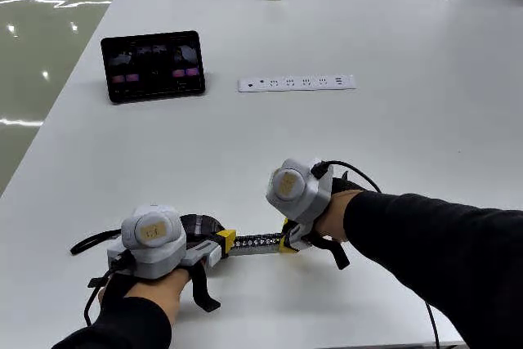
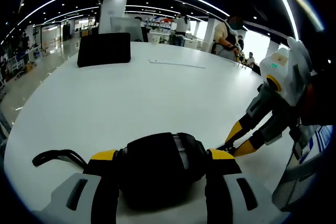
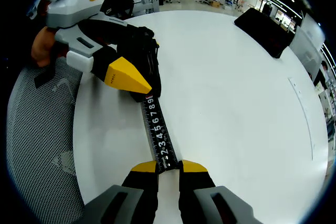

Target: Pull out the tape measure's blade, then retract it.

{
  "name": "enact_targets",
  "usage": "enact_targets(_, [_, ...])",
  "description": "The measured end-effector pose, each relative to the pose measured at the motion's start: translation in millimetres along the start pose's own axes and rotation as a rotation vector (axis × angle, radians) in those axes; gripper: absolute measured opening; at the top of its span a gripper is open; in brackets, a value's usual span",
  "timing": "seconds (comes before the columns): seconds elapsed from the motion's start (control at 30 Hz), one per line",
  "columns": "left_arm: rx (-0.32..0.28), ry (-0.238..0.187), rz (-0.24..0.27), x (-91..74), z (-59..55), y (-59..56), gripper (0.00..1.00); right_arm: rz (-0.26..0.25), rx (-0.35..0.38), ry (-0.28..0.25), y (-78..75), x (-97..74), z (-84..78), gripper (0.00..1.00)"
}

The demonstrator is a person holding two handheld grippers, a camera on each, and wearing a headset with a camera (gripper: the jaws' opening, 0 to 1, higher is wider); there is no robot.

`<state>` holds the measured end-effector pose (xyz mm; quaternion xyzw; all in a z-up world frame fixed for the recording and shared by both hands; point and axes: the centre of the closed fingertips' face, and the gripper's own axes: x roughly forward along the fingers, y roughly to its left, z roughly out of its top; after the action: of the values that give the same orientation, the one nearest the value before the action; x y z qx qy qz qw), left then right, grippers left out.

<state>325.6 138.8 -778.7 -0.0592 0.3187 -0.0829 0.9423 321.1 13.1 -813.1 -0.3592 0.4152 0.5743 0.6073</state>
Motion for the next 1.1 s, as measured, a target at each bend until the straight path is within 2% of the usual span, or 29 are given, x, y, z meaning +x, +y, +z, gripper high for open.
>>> enact_targets(0.43, [-0.002, 0.000, -0.006, -0.7, -0.3, 0.0, 0.62, 0.024, 0.003, -0.053, 2.5, 1.8, 5.9, 0.10])
enact_targets(1.1, [-0.002, 0.000, -0.008, -0.7, -1.6, 0.4, 0.62, 0.020, -0.007, -0.067, 5.8, 5.1, 12.7, 0.11])
